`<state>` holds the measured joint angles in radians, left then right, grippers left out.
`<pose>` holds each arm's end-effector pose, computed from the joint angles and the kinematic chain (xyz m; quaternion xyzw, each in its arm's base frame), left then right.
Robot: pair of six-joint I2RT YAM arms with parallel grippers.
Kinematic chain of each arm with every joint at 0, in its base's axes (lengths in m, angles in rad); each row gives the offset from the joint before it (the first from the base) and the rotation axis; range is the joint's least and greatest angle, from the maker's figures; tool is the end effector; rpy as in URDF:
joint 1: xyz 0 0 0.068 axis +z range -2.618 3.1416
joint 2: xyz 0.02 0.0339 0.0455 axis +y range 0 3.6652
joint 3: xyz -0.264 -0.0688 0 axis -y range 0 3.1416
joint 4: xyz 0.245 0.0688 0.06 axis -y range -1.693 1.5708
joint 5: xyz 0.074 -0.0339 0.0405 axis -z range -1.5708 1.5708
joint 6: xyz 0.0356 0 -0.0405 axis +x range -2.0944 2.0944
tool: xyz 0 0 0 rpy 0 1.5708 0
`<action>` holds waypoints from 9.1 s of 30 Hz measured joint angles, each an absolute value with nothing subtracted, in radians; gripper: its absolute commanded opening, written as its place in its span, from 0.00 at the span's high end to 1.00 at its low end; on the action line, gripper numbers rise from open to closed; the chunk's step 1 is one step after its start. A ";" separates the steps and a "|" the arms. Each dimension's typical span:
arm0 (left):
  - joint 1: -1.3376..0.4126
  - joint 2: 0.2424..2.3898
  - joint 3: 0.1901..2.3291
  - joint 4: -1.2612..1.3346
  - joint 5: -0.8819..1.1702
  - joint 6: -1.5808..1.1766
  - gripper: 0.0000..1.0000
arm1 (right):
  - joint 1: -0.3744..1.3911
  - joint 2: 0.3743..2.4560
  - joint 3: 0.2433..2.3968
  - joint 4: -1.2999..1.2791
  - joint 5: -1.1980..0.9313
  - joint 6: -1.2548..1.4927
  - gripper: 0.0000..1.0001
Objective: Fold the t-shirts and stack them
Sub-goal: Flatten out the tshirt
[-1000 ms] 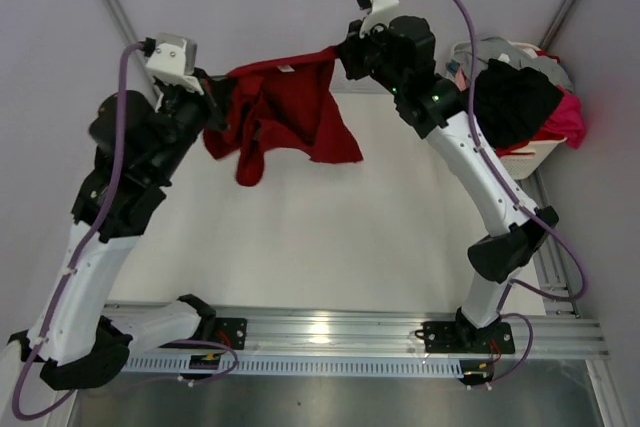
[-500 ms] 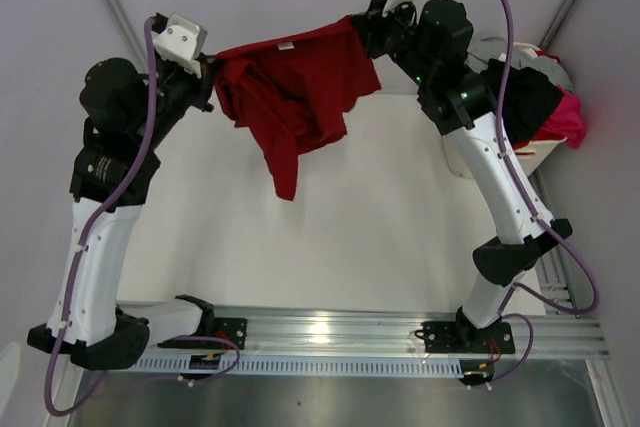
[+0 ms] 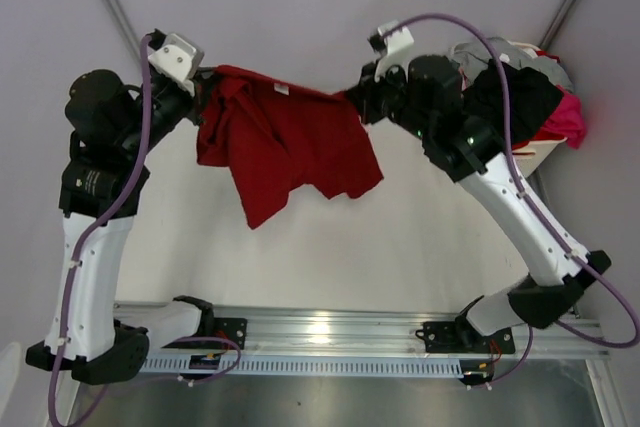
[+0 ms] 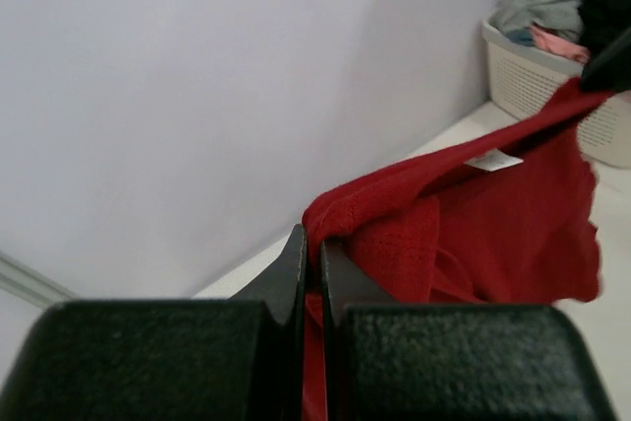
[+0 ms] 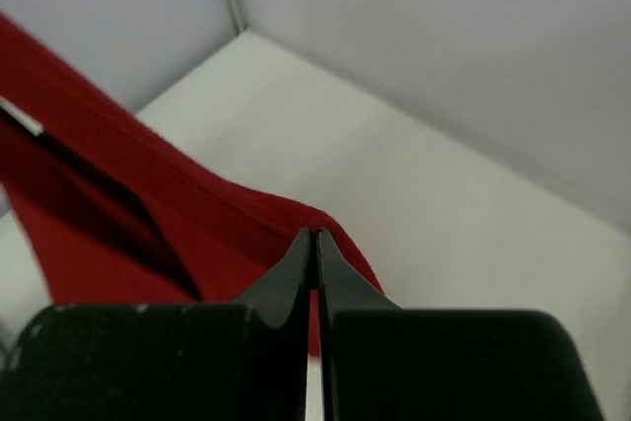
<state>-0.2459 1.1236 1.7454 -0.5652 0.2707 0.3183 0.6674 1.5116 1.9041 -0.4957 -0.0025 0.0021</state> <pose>0.1705 -0.0526 0.5491 0.2836 0.6263 -0.0666 0.7231 0.2488 0.1962 0.5149 -0.2433 0.7017 0.2209 0.6322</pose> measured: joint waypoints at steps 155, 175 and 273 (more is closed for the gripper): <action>-0.300 1.287 1.032 -0.368 0.268 -0.125 1.00 | 0.529 1.466 1.255 -0.571 -0.019 0.224 0.05; -0.299 1.296 1.023 -0.360 0.277 -0.129 1.00 | 0.584 1.635 0.986 -0.530 0.110 0.347 0.33; -0.013 0.988 0.646 -0.527 0.260 -0.747 1.00 | 0.495 1.891 1.437 -0.546 0.025 0.008 1.00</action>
